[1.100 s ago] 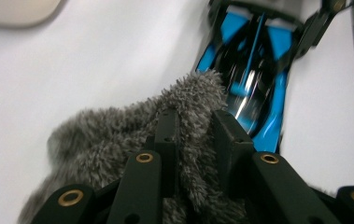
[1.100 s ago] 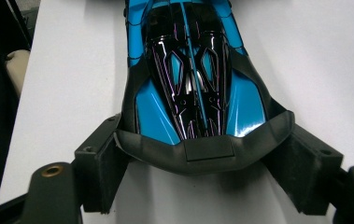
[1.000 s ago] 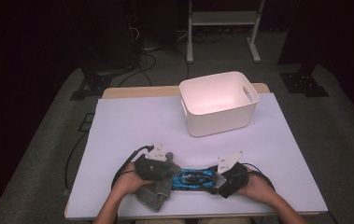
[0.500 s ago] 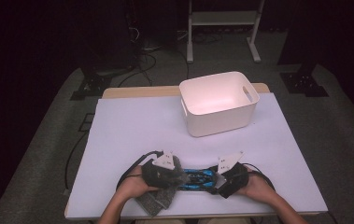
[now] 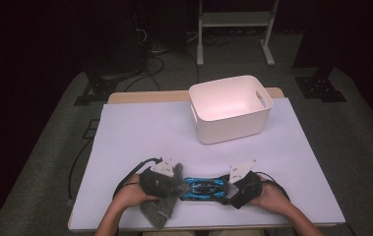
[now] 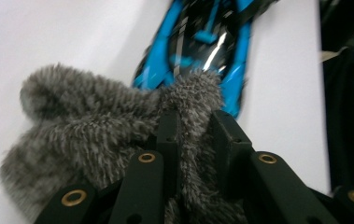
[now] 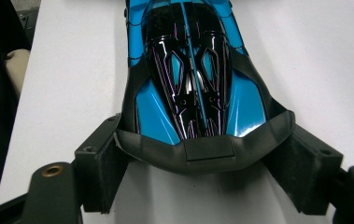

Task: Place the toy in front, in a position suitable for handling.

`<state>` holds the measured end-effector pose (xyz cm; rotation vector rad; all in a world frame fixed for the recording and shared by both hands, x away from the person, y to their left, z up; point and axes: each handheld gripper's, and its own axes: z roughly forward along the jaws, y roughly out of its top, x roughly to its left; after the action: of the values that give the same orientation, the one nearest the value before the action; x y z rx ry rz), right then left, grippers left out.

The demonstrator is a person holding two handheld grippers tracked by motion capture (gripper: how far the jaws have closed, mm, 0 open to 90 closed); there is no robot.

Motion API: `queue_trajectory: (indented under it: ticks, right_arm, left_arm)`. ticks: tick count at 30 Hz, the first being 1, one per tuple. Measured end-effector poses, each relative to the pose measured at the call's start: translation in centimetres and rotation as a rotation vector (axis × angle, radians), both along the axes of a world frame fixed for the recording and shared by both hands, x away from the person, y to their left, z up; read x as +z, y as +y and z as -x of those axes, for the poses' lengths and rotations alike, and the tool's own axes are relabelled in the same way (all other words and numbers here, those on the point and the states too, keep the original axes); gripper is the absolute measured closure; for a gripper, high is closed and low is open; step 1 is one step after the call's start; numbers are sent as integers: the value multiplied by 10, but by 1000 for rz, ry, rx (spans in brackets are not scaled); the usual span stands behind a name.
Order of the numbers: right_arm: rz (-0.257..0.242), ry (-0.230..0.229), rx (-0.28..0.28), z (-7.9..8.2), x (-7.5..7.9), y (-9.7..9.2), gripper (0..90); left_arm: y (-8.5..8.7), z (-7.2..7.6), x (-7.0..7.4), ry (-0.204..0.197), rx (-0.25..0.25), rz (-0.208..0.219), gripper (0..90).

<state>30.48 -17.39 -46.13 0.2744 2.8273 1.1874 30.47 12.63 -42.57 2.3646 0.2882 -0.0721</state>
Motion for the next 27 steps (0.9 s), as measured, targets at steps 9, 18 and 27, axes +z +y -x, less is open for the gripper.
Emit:
queue_trajectory:
  ticks: [9, 18, 27]
  right_arm:
    - [-1, -4, 3, 0, 0, 0, 240]
    - [-4, -4, 2, 0, -1, -1, 240]
    - [-4, -3, 5, 0, -1, 0, 240]
  left_arm:
    - [-9, 0, -1, 11, -35, 14, 716]
    - [17, -14, -5, 9, 87, 1, 717]
    - [9, -21, 2, -42, 124, 29, 732]
